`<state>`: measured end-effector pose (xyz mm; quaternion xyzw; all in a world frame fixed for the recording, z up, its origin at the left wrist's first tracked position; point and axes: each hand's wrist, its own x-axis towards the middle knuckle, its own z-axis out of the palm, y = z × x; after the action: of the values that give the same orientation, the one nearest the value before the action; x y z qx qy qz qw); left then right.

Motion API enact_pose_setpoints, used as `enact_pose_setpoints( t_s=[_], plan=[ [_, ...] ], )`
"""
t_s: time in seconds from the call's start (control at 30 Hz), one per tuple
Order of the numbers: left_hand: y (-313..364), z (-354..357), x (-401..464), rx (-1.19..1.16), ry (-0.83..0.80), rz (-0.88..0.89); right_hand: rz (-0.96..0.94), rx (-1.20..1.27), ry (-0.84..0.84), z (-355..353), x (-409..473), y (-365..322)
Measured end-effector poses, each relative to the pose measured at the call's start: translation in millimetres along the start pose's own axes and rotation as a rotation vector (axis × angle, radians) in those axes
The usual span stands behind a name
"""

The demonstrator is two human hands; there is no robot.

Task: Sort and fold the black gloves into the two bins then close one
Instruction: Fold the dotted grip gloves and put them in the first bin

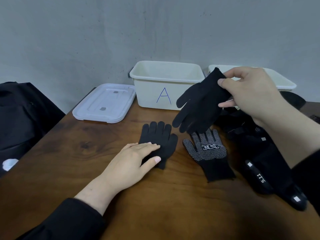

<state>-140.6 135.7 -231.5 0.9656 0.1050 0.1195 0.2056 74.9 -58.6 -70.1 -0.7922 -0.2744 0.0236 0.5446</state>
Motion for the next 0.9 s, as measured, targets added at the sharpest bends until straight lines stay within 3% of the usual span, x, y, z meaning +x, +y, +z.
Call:
enact_pose_setpoints(
  t_s=[0.23,0.5,0.57,0.7,0.77,0.9],
  plan=[
    [-3.7,-3.1,-1.6,-0.144,0.224,-0.204,0.198,0.352,-0.080,30.8,-10.4,7.1],
    [0.6,-9.7,-3.4,-0.295,0.280,-0.250,0.384,0.696,-0.146,53.2,-18.2,12.3],
    [11.1,-15.7,1.3,-0.465,0.292,-0.305,0.419,0.747,-0.222,58.9,-23.9,10.9],
    [40.9,-33.3,23.7,-1.276,0.039,-0.540,0.456,0.812,-0.290,75.6,-39.5,8.8],
    [49.2,-40.3,34.8,-1.572,-0.019,-0.629,0.423,0.752,-0.259,82.8,-48.2,9.1],
    [44.2,-43.7,65.1,-1.639,0.134,-0.647,0.316,0.504,-0.197,87.7,-56.9,9.1]
  ],
)
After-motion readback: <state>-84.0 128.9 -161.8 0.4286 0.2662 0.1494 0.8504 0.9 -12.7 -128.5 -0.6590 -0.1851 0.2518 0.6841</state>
